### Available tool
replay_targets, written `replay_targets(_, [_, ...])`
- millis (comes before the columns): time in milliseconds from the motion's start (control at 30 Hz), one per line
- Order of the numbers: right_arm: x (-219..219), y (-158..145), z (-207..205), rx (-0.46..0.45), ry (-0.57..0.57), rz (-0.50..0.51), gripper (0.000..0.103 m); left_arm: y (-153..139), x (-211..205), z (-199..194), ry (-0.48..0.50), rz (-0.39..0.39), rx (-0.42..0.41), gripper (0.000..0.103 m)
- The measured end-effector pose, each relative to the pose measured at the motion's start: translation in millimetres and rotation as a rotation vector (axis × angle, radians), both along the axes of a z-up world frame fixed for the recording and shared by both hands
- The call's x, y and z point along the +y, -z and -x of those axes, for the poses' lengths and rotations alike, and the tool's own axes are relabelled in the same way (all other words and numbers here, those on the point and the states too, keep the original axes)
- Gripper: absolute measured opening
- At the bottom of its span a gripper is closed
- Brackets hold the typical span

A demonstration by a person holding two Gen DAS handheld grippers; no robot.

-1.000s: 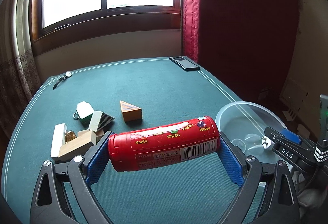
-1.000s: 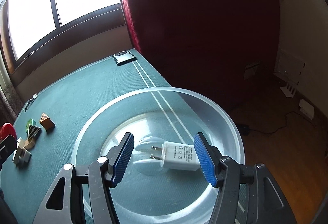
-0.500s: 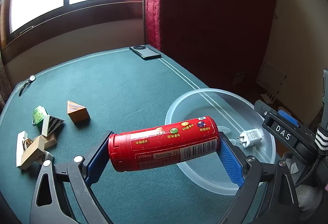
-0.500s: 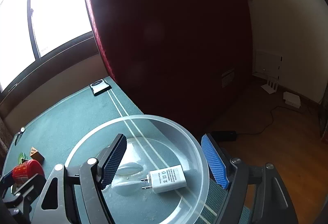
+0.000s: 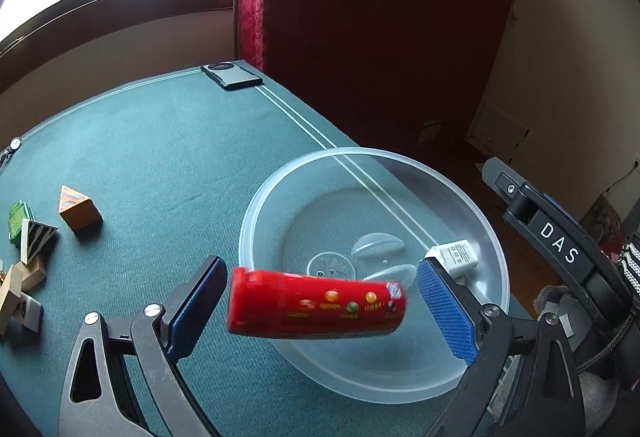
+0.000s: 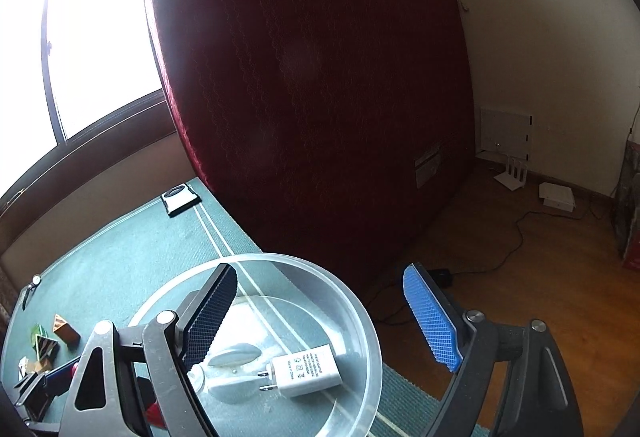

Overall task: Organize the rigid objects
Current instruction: 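Open the right gripper to drop the charger in the bowl while the left lowers the can, then lower the red can into the clear bowl and open the left gripper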

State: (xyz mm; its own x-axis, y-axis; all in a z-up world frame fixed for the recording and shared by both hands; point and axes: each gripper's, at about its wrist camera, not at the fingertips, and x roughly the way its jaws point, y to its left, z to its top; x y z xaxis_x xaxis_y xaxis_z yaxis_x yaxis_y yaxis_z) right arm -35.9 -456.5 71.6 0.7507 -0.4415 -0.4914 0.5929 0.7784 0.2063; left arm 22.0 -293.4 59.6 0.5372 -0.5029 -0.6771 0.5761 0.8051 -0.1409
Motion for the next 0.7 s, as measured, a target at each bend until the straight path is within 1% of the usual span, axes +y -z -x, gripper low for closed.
replay_targets(167, [3.8,-0.3,-1.6,-0.002,-0.008,0.018,0.09,-1.2,4.8,0.6,-0.017,-0.003,-0.003,0.097])
replay_targets(433, [13.8,1.0,1.8,0.008,-0.026,0.039,0.09,-5.6,16.4,5.3,-0.06,-0.028,-0.058,0.097])
replay_targets(700, [30.2,0.1,4.0,0.01,-0.063,0.081,0.091,-11.5,35.3,6.6,-0.113,-0.026,-0.09,0.097])
